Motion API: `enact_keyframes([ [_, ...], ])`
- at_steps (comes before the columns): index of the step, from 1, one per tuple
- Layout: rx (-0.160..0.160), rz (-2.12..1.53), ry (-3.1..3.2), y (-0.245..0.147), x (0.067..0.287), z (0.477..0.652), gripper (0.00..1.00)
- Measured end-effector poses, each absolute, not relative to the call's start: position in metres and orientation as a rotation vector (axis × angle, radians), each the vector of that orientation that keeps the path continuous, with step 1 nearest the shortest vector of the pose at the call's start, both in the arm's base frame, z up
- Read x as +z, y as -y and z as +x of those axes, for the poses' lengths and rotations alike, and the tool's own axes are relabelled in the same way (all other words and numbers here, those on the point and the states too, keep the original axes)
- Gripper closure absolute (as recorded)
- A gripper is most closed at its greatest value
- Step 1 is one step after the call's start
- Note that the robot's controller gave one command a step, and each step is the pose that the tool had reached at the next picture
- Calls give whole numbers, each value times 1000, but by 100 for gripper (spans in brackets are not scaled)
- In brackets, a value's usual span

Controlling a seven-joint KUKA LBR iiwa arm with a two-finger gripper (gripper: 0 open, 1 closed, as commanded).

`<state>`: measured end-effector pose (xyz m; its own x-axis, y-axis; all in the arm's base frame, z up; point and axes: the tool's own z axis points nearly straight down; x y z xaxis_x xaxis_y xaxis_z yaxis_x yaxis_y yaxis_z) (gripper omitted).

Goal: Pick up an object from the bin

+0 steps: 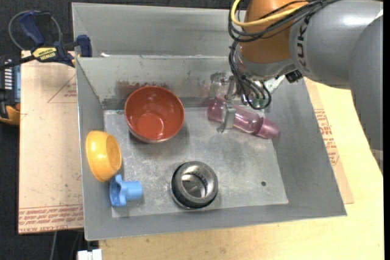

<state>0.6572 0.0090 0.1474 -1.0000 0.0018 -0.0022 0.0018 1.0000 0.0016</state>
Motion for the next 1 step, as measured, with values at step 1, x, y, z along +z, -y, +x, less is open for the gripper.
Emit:
enact_keyframes([
  [1, 2, 3, -3139, -9, 147, 657, 0],
])
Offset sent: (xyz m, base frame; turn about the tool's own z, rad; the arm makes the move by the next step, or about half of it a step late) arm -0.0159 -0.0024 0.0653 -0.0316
